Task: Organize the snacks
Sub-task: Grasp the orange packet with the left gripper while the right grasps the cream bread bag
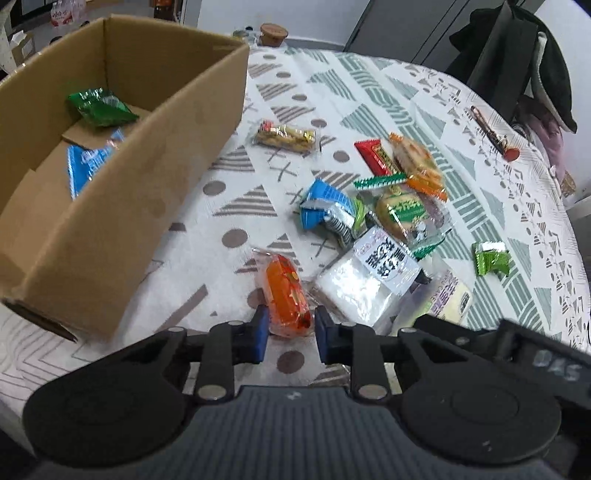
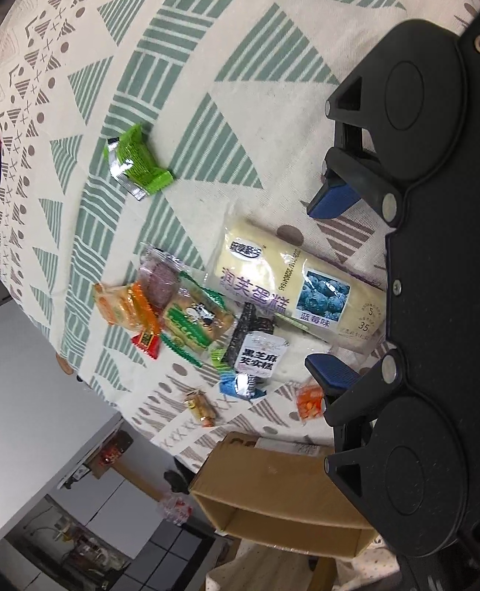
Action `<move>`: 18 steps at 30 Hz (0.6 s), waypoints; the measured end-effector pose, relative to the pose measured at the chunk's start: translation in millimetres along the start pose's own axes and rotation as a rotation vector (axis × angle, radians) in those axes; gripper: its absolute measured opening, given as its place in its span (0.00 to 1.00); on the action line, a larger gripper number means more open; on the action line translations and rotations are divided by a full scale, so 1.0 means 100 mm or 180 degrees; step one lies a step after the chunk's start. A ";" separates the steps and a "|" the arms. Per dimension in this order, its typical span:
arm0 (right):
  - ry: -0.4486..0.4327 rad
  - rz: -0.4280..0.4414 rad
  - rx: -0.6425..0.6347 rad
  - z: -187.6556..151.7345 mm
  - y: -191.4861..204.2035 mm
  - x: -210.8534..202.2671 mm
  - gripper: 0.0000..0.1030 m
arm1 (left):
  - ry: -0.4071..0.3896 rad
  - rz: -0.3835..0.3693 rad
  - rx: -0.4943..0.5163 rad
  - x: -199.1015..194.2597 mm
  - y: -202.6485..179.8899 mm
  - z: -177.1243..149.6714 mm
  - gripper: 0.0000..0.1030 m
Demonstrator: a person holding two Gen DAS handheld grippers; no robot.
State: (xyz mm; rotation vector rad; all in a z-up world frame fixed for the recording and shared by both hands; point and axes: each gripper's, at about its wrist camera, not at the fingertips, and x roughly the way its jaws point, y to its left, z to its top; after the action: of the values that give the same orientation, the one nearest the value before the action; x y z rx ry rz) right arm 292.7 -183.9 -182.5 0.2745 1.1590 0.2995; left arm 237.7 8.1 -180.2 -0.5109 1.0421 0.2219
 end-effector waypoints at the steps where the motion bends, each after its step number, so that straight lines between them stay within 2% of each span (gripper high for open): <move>1: 0.0000 -0.0004 -0.0016 -0.01 0.01 0.01 0.78 | -0.0013 -0.0011 0.0001 -0.02 0.00 0.01 0.24; 4: -0.0005 -0.0049 -0.0095 -0.03 0.03 0.06 0.77 | -0.0068 -0.0042 0.0015 -0.13 0.00 0.03 0.24; 6: -0.0022 -0.0095 -0.0156 -0.04 0.04 0.07 0.68 | -0.0112 -0.0048 0.0023 -0.22 0.01 0.04 0.24; 7: -0.0016 -0.0078 -0.0184 -0.05 0.04 0.07 0.58 | -0.0131 -0.0050 0.0026 -0.26 0.01 0.04 0.24; 8: 0.0009 -0.0007 -0.0161 -0.05 0.03 0.07 0.40 | -0.0146 -0.0054 0.0029 -0.30 0.01 0.05 0.24; 10: 0.0060 0.0078 -0.0073 -0.05 -0.01 0.06 0.33 | -0.0175 -0.0069 0.0040 -0.38 0.01 0.04 0.24; 14: -0.0073 0.0034 -0.0162 -0.07 0.02 -0.07 0.21 | -0.0265 -0.0086 0.0069 -0.57 0.01 0.03 0.24; 18: -0.0169 0.0147 -0.0162 -0.08 0.03 -0.21 0.07 | -0.0365 -0.0099 0.0094 -0.75 0.01 0.01 0.24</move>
State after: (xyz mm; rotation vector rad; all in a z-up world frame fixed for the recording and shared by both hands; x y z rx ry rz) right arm 276.7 -188.5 -166.2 0.2634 1.0923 0.3597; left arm 200.7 14.1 -115.5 -0.4820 0.9237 0.2057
